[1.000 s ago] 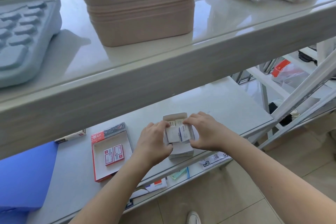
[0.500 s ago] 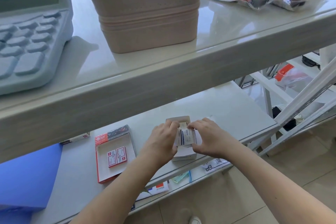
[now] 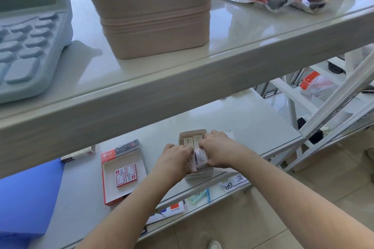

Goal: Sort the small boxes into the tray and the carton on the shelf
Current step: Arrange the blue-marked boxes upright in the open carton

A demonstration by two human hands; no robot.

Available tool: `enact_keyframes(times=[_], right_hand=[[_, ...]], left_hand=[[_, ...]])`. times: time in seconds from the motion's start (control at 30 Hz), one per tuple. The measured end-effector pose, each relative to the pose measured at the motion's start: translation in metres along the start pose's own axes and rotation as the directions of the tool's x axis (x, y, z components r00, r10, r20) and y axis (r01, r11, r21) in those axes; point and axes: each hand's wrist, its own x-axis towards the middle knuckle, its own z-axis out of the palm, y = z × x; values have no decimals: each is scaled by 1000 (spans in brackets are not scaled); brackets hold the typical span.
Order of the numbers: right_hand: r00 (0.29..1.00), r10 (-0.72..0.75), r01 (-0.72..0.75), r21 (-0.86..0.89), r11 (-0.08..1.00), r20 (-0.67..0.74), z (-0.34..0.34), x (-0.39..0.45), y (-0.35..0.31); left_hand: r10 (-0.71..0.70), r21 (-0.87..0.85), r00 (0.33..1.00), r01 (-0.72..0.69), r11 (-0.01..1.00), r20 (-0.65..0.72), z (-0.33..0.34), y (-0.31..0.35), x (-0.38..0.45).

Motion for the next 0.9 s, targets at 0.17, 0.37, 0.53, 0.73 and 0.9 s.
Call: enact_keyframes(times=[0.17,0.37,0.53,0.73,0.9], right_hand=[[997,-6,11,-67,998,73,-4,-2,-4],[995,-42,49,-82,995,86,1,-14,-12],[998,-67,66,-66,996,-11,15,-18,-17],[996,-64,64,-5,998,-67,22,-19,-14],[996,-53,54,16,998,-69,27,-15,-13]], left_hand=[[-18,-66,997,23,998,79,-6,1,-7],[47,-82,987,-35,996,154,-10,0,-17],[72,-32,992,-69,997,102,-3,2,-19],[71,-17,993,-70,997,99,-2,1,-22],[83,-16,993,-81,997,88,-2,1,-23]])
